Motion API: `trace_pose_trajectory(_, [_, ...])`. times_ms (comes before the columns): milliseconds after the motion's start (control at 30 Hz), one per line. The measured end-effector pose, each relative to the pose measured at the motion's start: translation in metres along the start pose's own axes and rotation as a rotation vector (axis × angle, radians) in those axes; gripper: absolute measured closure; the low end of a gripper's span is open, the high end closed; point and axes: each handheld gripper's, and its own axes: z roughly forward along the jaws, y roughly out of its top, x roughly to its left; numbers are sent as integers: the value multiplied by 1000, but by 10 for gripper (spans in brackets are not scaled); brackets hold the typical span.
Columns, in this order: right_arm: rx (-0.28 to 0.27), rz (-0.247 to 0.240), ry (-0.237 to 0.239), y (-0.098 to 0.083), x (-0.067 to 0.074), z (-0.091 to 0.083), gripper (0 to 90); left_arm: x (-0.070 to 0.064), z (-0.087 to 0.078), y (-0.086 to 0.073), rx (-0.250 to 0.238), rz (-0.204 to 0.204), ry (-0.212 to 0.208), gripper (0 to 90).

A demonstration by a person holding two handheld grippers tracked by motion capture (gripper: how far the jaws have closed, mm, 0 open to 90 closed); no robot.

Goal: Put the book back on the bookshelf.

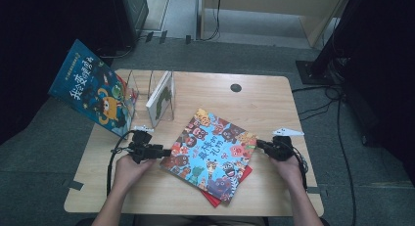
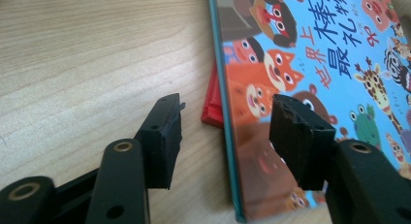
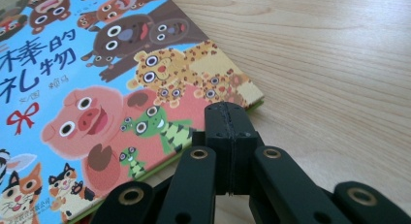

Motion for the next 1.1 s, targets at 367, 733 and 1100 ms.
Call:
trace_pose_trajectory(367, [4, -11, -26, 6, 5, 11, 900, 4, 5, 3, 24, -6, 23, 412])
trace_pose_trajectory(733, [2, -21, -12, 10, 6, 20, 896, 6, 5, 0, -18, -47, 31, 406])
trace_pose_trajectory(1100, [51, -67, -4, 3, 22, 12, 885, -2, 9, -2, -44, -6, 57, 345])
